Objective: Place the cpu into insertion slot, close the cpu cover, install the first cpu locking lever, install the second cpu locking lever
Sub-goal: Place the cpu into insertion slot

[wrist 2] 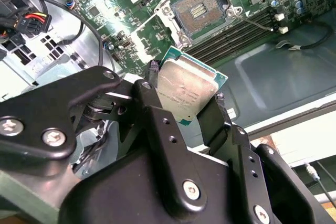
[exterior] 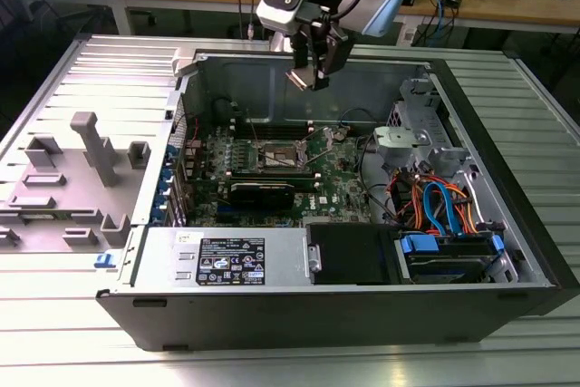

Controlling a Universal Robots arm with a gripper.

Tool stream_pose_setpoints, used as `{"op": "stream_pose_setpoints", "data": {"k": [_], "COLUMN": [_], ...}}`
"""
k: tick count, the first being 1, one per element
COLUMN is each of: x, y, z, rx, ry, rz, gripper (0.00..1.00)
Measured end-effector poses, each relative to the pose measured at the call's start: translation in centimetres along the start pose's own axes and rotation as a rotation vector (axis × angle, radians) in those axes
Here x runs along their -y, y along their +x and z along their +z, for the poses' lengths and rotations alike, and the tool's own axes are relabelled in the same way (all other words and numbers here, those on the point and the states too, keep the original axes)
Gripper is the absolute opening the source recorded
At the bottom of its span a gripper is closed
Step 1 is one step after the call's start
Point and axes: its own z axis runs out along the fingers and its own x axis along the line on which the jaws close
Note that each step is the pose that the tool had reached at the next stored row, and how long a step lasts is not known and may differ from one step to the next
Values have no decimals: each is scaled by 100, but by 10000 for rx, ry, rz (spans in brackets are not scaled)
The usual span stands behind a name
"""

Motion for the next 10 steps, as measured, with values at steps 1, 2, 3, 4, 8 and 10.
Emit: {"op": "stream_pose_setpoints", "data": {"k": [1, 2, 3, 4, 8, 10], "x": [0, 0, 0, 0, 0, 0], "y": [0, 0, 0, 0, 0, 0], "z": [0, 0, 0, 0, 0, 0], "rx": [4, 8, 12, 15, 31, 40], "ry": [-1, -1, -3, -4, -7, -8], "rz": [46, 90, 135, 175, 357, 450], "gripper": [55, 55, 55, 55, 55, 55]}}
